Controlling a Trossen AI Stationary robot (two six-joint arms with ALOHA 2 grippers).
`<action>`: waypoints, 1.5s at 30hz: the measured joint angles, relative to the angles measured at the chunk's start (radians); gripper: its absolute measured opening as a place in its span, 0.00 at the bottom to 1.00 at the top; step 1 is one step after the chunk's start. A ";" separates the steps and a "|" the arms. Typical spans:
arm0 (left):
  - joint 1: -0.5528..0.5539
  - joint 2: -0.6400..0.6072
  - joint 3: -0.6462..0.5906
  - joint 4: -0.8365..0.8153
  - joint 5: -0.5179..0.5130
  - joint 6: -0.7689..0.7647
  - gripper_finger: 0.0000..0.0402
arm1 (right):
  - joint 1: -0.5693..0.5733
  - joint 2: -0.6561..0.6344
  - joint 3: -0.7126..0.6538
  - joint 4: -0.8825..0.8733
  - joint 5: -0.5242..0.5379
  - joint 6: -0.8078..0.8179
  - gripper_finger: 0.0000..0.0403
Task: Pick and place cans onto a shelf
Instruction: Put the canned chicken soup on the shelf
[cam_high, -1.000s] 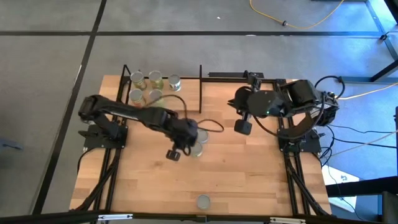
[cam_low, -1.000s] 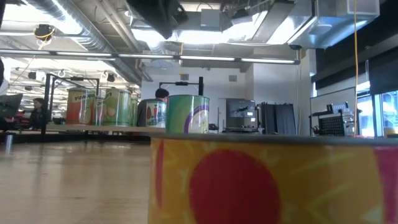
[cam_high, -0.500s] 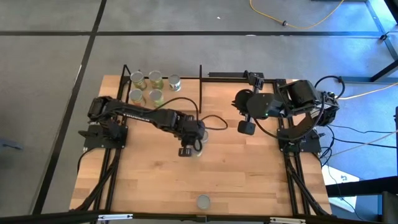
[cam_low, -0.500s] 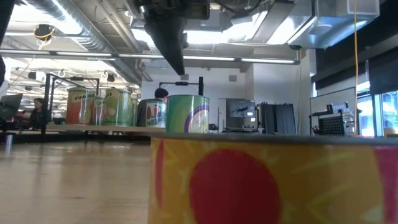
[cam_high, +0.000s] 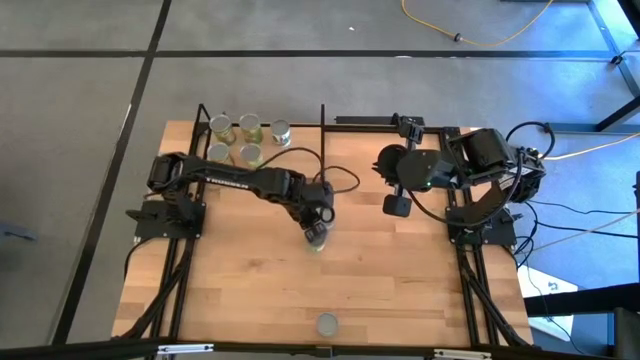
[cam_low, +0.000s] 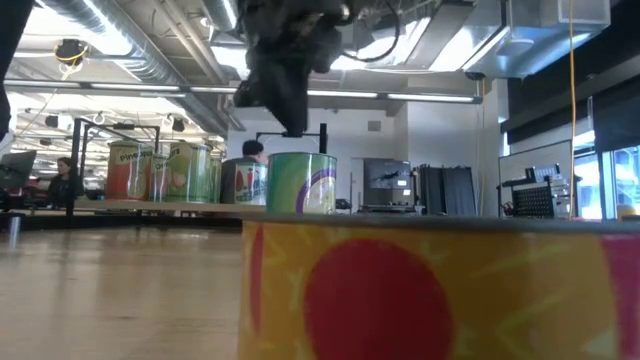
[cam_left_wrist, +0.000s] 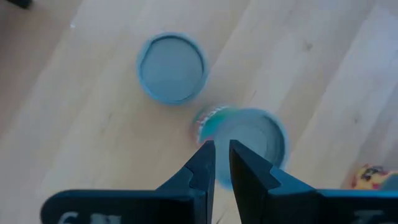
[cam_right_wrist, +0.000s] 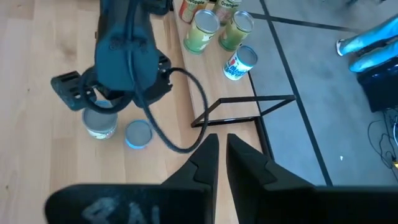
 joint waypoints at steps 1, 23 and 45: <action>-0.003 0.006 -0.001 -0.004 0.000 -0.010 0.10 | 0.000 0.000 0.000 0.000 0.000 0.000 0.09; -0.050 0.054 -0.003 -0.004 -0.046 0.008 0.10 | 0.000 0.000 0.000 0.000 -0.002 -0.022 0.09; -0.049 0.094 0.002 0.003 -0.052 0.045 0.10 | 0.000 0.000 0.000 0.000 -0.003 -0.023 0.09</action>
